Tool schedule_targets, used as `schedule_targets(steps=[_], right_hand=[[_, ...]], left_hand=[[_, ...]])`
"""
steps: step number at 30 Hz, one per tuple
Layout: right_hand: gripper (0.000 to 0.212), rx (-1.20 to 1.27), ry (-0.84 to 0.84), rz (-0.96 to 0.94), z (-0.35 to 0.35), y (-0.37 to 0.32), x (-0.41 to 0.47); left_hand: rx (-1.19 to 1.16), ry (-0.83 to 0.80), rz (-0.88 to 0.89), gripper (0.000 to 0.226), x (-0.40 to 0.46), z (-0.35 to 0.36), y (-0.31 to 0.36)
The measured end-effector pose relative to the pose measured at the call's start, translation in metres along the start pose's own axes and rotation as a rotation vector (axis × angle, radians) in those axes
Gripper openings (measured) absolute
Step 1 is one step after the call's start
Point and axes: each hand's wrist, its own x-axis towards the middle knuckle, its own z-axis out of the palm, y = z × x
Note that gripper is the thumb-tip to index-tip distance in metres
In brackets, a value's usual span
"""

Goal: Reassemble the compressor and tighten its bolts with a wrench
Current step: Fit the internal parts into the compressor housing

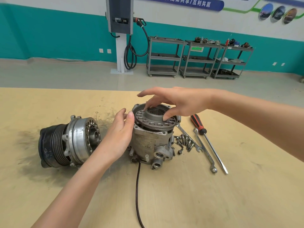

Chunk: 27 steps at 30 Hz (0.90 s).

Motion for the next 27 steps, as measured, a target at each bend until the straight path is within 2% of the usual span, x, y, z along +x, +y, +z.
schedule_targets(steps=[9,15,24,27], right_hand=[[0.090,-0.266,-0.054,-0.047,-0.010,0.001,0.002],[0.089,-0.347,-0.083,-0.090,0.000,0.000,0.000],[0.091,-0.320,-0.037,-0.045,0.007,-0.006,-0.009],[0.090,-0.250,0.058,0.009,0.000,-0.012,-0.015]], left_hand=[[0.003,0.012,0.008,0.064,0.001,0.001,0.000],[0.001,0.026,0.011,0.063,0.001,0.003,0.000],[-0.014,0.013,0.018,0.065,-0.002,0.005,0.001],[-0.031,0.014,0.018,0.063,-0.003,0.003,0.001]])
